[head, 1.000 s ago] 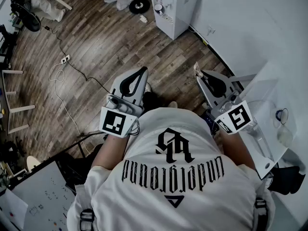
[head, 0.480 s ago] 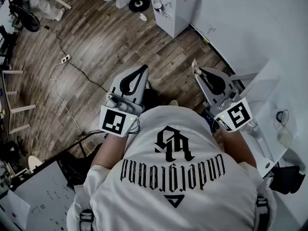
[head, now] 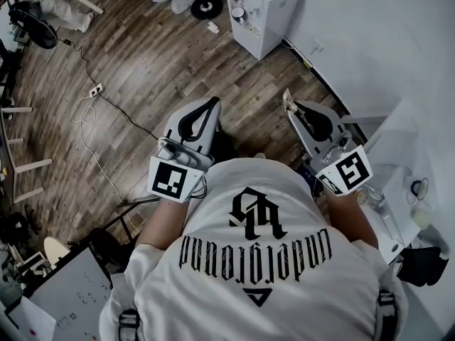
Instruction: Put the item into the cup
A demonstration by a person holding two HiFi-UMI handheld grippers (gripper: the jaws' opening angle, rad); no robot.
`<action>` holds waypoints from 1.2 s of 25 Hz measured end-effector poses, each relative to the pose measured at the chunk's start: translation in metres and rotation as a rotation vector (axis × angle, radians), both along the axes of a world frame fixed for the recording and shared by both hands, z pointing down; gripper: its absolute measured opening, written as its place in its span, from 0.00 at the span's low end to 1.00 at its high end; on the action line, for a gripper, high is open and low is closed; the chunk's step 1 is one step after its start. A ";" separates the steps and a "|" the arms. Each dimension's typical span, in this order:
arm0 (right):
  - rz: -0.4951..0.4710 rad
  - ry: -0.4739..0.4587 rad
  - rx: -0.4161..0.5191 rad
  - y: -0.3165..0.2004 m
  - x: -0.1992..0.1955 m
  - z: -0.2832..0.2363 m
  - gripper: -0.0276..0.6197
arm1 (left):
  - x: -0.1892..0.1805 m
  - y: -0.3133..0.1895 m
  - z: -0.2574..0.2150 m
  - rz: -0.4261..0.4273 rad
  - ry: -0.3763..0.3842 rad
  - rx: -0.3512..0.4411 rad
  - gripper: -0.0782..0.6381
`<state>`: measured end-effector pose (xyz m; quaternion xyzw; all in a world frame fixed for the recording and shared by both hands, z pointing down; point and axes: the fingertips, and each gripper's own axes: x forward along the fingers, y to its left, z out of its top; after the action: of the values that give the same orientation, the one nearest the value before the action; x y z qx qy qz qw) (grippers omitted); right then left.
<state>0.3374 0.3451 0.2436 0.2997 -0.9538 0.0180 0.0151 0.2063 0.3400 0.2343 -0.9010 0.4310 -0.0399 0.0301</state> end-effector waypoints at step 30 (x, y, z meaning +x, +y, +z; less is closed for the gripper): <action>0.208 0.002 -0.078 -0.227 -0.229 0.008 0.12 | -0.249 -0.217 0.008 0.166 0.013 -0.037 0.12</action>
<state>0.1087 0.1180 0.2521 0.3961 -0.9161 0.0562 0.0256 -0.0426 0.1226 0.2423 -0.9343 0.3541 -0.0395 0.0137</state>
